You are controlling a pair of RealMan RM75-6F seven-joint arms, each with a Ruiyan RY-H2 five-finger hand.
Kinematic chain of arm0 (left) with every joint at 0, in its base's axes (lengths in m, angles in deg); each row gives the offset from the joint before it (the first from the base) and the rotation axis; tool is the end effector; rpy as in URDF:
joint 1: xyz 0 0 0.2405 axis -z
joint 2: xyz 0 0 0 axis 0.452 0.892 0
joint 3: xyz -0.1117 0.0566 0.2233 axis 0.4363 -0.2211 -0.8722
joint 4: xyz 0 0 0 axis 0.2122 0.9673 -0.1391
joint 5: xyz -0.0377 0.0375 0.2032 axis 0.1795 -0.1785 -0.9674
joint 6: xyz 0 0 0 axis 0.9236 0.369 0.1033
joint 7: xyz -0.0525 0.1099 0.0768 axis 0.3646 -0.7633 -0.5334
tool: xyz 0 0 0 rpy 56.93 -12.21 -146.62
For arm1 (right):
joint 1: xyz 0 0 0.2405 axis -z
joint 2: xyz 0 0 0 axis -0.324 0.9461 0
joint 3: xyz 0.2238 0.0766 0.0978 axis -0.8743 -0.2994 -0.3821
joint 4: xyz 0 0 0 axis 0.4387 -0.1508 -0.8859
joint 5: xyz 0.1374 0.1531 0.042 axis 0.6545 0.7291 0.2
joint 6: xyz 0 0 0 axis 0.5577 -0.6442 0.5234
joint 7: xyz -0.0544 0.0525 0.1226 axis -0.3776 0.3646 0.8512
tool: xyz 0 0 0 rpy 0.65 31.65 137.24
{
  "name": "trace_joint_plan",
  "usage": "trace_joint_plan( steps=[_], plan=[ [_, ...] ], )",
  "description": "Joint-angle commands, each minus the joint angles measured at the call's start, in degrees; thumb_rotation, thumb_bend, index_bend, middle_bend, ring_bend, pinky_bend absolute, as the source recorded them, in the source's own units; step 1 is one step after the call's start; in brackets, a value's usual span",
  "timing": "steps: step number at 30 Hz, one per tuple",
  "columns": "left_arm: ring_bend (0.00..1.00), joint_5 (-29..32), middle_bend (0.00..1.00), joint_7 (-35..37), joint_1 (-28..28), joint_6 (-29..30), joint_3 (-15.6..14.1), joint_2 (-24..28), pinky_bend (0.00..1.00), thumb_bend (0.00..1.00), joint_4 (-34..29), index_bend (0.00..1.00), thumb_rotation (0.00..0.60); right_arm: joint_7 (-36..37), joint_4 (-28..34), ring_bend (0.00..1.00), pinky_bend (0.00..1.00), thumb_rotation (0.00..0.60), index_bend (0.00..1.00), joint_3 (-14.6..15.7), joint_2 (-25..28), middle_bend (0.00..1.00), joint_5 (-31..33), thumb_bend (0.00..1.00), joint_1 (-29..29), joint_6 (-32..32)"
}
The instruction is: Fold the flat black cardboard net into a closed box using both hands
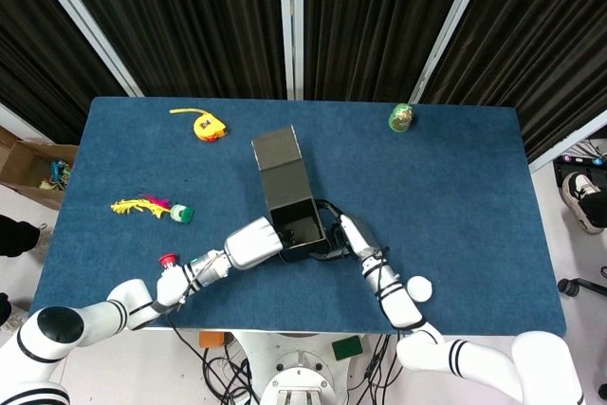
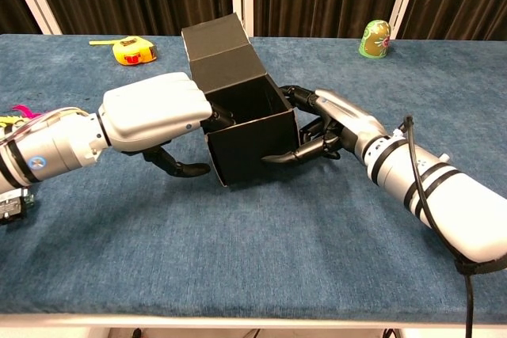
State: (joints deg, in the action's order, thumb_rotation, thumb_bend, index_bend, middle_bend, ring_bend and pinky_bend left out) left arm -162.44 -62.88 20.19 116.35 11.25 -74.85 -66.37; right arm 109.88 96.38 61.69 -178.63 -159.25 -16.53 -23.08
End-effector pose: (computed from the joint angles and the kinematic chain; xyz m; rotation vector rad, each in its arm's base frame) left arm -0.1378 0.3123 -0.0776 -2.3146 -0.3104 -1.2503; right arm -0.1402 -0.3030 -0.1135 1.5063 -1.7470 1.4074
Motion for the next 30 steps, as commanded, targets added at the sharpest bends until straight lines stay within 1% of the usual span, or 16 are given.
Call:
trace_joint_plan(
  steps=[1,7,9,11,13,18,22,30],
  plan=[
    [0.73,0.03,0.54,0.19,-0.02,0.13,-0.06,0.0,1.0,0.27,0.0,0.56,0.6,0.24,-0.13,0.77,1.0,0.6,0.38,0.07,-0.12,0.41,-0.21,0.19,0.1,0.2],
    [0.73,0.15,0.51,0.22,-0.04,0.34,-0.12,0.2,1.0,0.27,-0.24,0.54,0.6,0.75,-0.3,0.77,1.0,0.6,0.37,0.04,-0.37,0.41,-0.6,0.19,0.28,0.75],
    [0.73,0.26,0.47,0.16,-0.14,0.5,-0.09,0.3,1.0,0.25,-0.4,0.49,0.6,0.95,-0.42,0.77,1.0,0.6,0.37,-0.01,-0.5,0.41,-0.66,0.19,0.31,0.89],
    [0.73,0.36,0.41,0.11,-0.24,0.83,0.03,0.49,1.0,0.23,-0.66,0.39,0.6,1.13,-0.65,0.77,1.0,0.6,0.37,-0.2,-0.76,0.41,-0.67,0.19,0.32,1.13],
    [0.72,0.37,0.36,0.06,-0.38,1.37,0.14,0.69,0.99,0.21,-0.83,0.33,0.6,1.42,-0.83,0.77,1.0,0.6,0.37,-0.42,-0.98,0.4,-0.67,0.19,0.34,1.39],
    [0.68,0.11,0.26,0.27,-0.94,3.43,0.27,1.29,0.98,0.15,-1.06,0.24,0.6,1.89,-1.6,0.77,1.0,0.6,0.36,-0.69,-1.62,0.4,-0.72,0.19,0.32,1.74],
    [0.67,-0.04,0.23,-0.26,-1.49,4.79,0.32,1.95,0.98,0.12,-1.32,0.22,0.6,2.26,-2.36,0.77,1.0,0.6,0.36,-0.97,-2.12,0.4,-0.64,0.19,0.31,1.98],
    [0.64,-0.09,0.23,-1.35,-2.96,7.8,0.6,4.29,0.93,0.12,-3.15,0.19,0.6,3.15,-3.96,0.77,1.0,0.6,0.35,-1.71,-2.95,0.39,-0.69,0.19,0.29,2.88]
  ],
)
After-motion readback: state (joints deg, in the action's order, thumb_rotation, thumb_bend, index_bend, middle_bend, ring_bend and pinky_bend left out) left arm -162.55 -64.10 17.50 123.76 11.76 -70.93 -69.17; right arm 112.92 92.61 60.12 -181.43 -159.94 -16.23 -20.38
